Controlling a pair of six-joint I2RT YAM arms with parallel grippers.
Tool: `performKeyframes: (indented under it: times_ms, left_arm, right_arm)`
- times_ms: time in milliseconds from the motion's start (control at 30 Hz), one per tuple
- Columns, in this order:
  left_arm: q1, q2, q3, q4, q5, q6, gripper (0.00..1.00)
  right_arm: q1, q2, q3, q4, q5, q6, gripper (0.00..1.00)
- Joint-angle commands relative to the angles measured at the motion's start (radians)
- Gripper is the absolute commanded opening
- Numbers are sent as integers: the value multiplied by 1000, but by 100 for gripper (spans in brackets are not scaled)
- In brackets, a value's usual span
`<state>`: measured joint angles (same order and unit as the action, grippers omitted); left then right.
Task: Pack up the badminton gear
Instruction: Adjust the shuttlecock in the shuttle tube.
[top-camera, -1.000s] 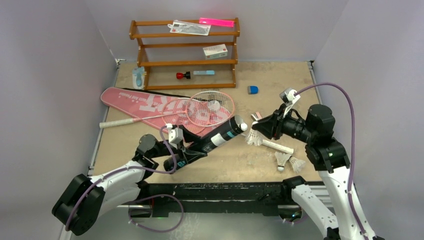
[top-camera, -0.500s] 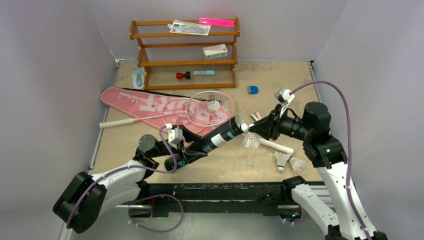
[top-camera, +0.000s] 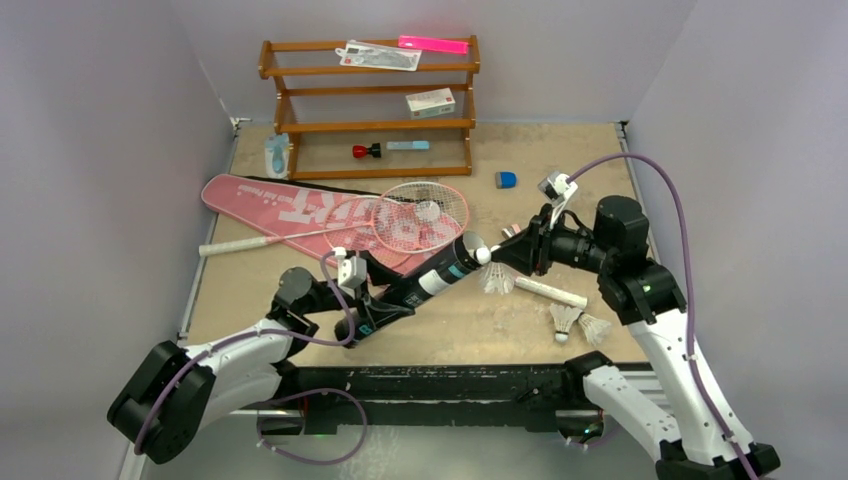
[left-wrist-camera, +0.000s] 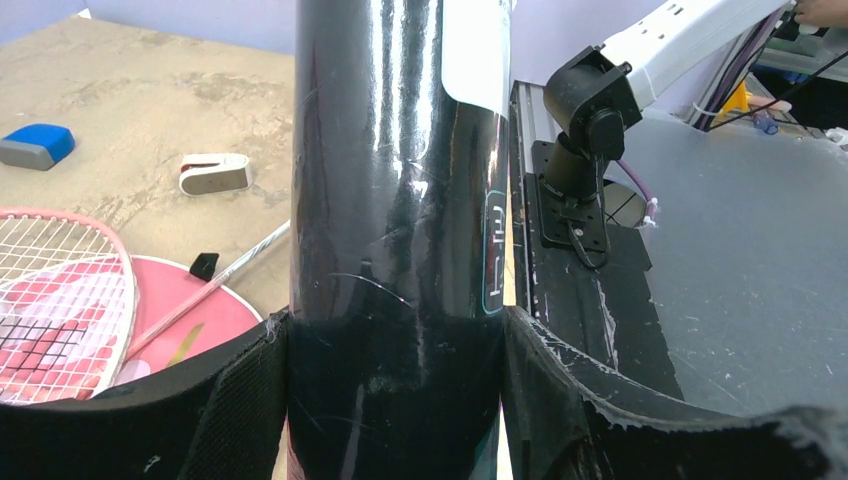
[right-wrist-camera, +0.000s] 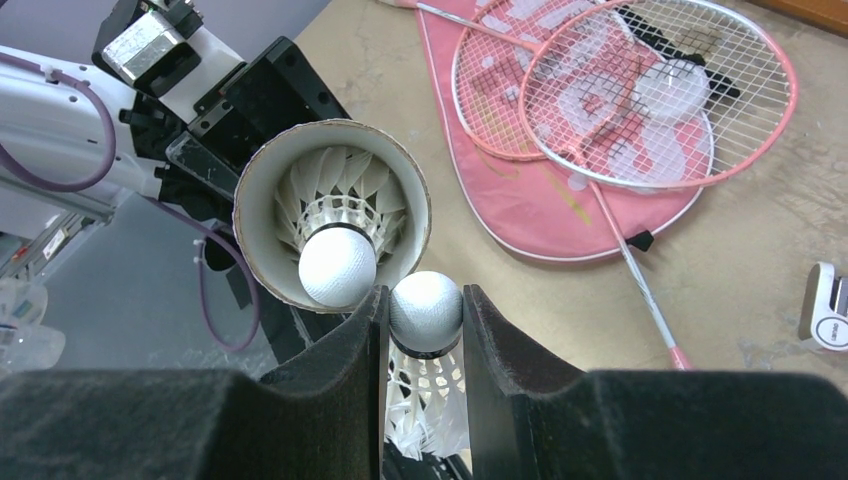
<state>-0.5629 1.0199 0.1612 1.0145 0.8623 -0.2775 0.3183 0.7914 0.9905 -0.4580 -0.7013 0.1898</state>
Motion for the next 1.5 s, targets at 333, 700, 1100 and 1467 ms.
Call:
performKeyframes:
  times_ms: [333,700,1100,1467]
  left_arm:
    - [-5,22,101,-116,9,90,50]
    - [-106,68,181,-322,-173,218,50]
    - [-242,187,293,-478,-456,273,49]
    - [-300,264,352,-557,-558,324,49]
  right_arm:
    - [46,13,38,-14,12,8,0]
    - [76,55,61,-50,99,23,0]
    - [144,155,61,-97,447,72,0]
    - [297,247,83,-88,643,94,0]
